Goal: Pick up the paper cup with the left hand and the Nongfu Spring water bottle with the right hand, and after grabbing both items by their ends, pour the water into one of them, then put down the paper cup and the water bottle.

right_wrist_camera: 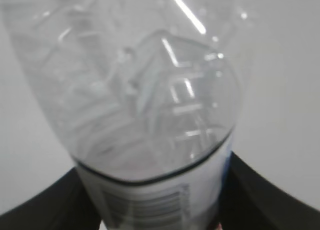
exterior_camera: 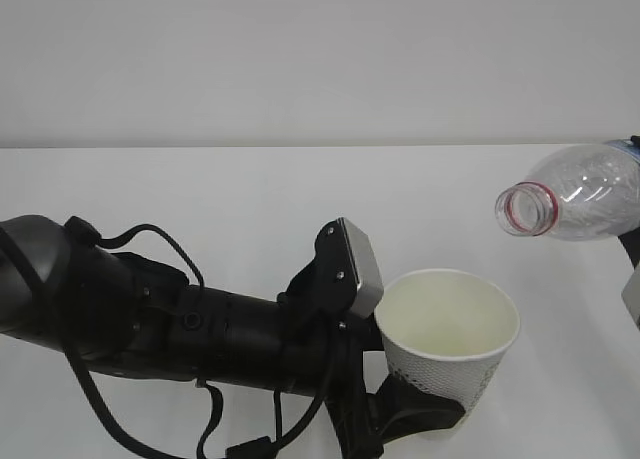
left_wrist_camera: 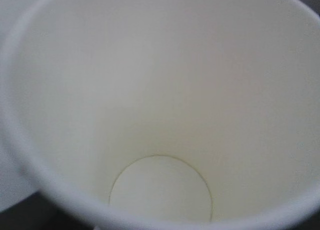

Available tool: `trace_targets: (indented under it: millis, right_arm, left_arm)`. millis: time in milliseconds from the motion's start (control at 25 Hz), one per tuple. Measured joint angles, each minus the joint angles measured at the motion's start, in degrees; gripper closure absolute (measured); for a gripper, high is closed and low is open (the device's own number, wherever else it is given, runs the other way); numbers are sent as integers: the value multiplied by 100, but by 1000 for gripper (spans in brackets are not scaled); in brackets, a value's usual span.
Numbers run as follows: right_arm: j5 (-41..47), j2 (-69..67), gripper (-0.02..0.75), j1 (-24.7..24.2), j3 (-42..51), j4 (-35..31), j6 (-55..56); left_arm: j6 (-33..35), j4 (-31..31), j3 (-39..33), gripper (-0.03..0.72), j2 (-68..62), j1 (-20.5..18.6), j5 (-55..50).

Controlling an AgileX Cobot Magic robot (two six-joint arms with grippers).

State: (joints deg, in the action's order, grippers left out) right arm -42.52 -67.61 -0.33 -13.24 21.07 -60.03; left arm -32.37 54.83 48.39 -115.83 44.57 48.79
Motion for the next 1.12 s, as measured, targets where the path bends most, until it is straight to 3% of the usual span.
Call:
trace_targets:
  millis: [1120]
  right_arm:
    - [0, 0, 280, 0, 0, 0, -463]
  left_arm:
    - [0, 10, 0, 154, 0, 0, 134]
